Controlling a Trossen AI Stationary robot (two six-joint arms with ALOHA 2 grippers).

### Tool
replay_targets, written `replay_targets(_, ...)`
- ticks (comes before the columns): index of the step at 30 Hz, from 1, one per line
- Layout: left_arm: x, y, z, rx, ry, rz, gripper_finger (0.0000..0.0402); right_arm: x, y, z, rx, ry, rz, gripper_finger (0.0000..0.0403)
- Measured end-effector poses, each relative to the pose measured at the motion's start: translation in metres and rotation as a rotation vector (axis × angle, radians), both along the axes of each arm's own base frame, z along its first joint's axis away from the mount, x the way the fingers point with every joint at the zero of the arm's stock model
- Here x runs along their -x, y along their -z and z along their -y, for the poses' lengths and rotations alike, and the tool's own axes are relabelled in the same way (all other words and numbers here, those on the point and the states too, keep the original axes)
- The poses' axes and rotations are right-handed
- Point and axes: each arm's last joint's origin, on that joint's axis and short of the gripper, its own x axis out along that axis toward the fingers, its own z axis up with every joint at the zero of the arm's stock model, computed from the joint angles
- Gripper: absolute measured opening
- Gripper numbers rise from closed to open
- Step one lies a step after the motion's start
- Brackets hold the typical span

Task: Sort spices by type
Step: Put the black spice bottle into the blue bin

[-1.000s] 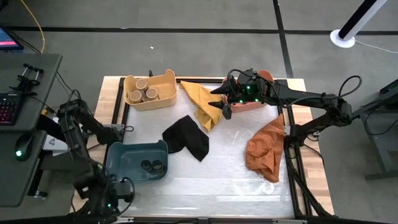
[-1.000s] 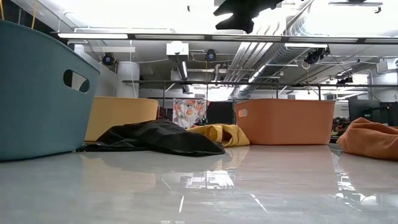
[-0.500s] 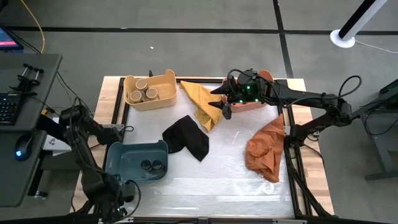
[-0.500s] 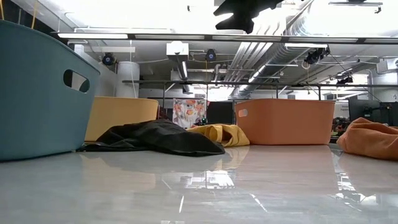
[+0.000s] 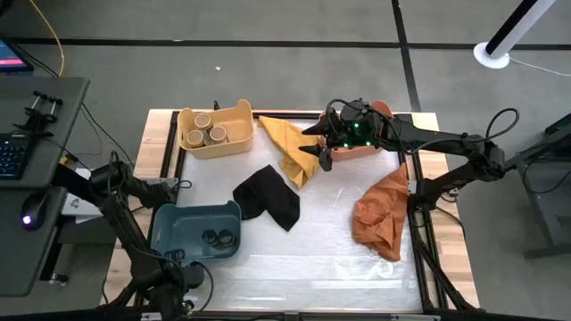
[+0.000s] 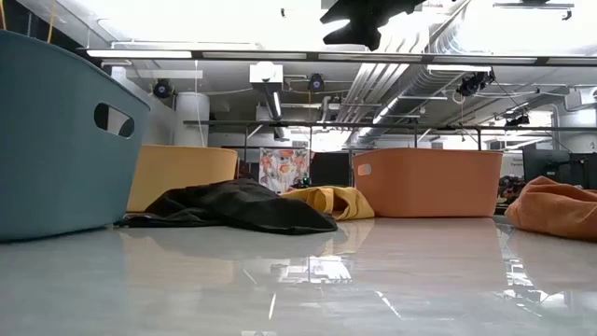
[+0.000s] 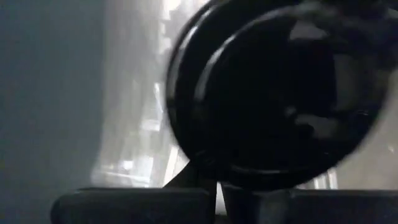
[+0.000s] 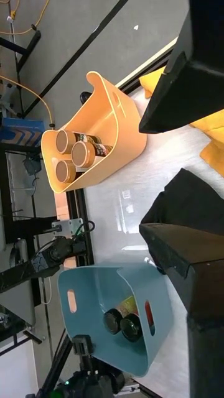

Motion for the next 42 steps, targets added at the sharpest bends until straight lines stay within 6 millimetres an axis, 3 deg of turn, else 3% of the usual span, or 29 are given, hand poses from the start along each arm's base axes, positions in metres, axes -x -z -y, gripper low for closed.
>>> replay_targets(12,-0.039,0.003,-0.021,-0.062,-0.013,0.091,0.0000,0.000,0.000,0.000,-0.003,0.001,0.000,0.0245)
replay_targets(22,-0.070,-0.022,-0.024,-0.034,0.052,0.195,0.0000,0.000,0.000,0.000,-0.002,0.000,0.000,0.0245)
replay_targets(42,-0.107,-0.028,-0.046,-0.087,0.195,0.342,0.0000,0.000,0.000,0.000,-0.002,0.000,-0.005,0.0245)
